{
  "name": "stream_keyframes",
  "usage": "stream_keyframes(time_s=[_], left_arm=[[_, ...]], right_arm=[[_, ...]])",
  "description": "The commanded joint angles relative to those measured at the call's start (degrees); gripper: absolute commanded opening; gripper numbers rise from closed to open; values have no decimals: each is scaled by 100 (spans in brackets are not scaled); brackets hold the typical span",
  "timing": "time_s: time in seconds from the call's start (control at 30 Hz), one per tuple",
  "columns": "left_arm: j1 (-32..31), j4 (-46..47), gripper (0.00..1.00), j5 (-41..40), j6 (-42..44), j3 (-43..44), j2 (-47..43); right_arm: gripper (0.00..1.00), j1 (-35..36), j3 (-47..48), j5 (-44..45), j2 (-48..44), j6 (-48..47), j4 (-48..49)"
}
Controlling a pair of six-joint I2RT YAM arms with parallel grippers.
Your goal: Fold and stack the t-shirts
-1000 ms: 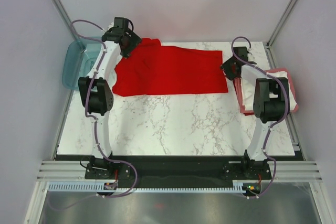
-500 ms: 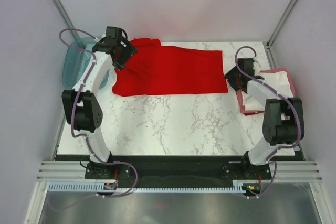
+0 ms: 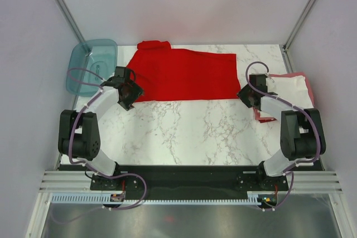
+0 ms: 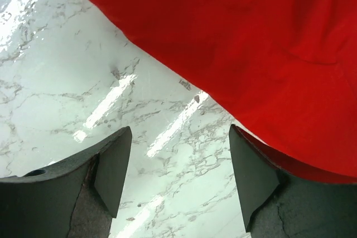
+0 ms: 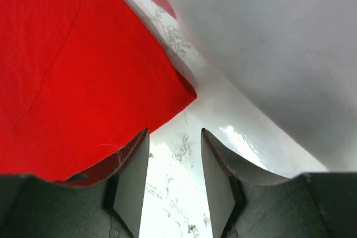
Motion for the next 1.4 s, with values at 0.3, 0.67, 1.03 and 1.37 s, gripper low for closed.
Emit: stream_keyframes(time_s=[0.3,0.67,1.03,1.37], left_arm=[[65,1395,75,-252,-321,-638,-362],[522,1571,69,-155,-461,-753,52],[531,1580,66,-753,-602,-999,-221],[601,1967,58,-1395,-804,-1131,7]], right_arm=[[51,295,407,651,873,197,394],[10,287,539,862,979,285,245],[0,287,381,730,741,399,200],[0,260,363,625,741,399,183]])
